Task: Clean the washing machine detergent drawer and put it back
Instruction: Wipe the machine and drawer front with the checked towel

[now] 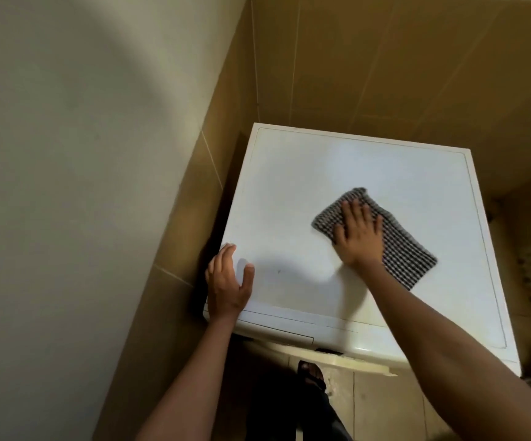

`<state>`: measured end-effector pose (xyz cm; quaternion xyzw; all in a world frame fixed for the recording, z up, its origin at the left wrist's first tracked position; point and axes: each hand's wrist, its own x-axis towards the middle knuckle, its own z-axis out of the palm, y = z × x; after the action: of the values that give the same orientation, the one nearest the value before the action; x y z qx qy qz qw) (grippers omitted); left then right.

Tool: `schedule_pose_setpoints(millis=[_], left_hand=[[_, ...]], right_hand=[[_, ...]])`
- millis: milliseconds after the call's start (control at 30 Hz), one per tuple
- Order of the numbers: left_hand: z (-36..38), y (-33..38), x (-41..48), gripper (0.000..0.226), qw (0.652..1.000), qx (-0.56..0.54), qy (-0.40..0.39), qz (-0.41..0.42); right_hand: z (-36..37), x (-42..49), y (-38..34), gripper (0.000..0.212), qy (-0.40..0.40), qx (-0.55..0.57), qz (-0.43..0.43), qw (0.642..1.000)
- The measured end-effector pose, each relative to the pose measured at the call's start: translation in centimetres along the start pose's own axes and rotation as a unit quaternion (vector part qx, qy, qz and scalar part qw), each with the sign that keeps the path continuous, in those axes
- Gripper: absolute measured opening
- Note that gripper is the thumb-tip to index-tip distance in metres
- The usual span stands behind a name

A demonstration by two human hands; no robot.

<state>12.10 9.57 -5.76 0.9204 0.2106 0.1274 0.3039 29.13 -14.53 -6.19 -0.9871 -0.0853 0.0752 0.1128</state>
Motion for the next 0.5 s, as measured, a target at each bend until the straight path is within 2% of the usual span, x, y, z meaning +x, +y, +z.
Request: schedule_pose_setpoints(millis=[100,167,333,500], left_hand=[[-0.1,0.0,0.0,0.071,1.000,-0.011,0.000,0.003],[-0.2,0.0,-0.1,0.063,1.000,-0.023,0.003,0.000],[-0.5,0.0,0.0,0.060,0.997,-0.080,0.007,0.008],[-1.5,-0.3,0.1,0.066,0.985,-0.170,0.002,-0.007]], right_hand=[[0.3,-3.8,1.3,0.066,0.029,0.010,0.074,0.997],[0.9,-7.2,0.0,0.066,0.028,0.005,0.089,0.996],[3.4,-13.4,-6.6,0.066,-0.015,-0.024,0.039,0.999],[5.1,-14.9,-14.0,0.066,-0.035,-0.015,-0.024,0.999]])
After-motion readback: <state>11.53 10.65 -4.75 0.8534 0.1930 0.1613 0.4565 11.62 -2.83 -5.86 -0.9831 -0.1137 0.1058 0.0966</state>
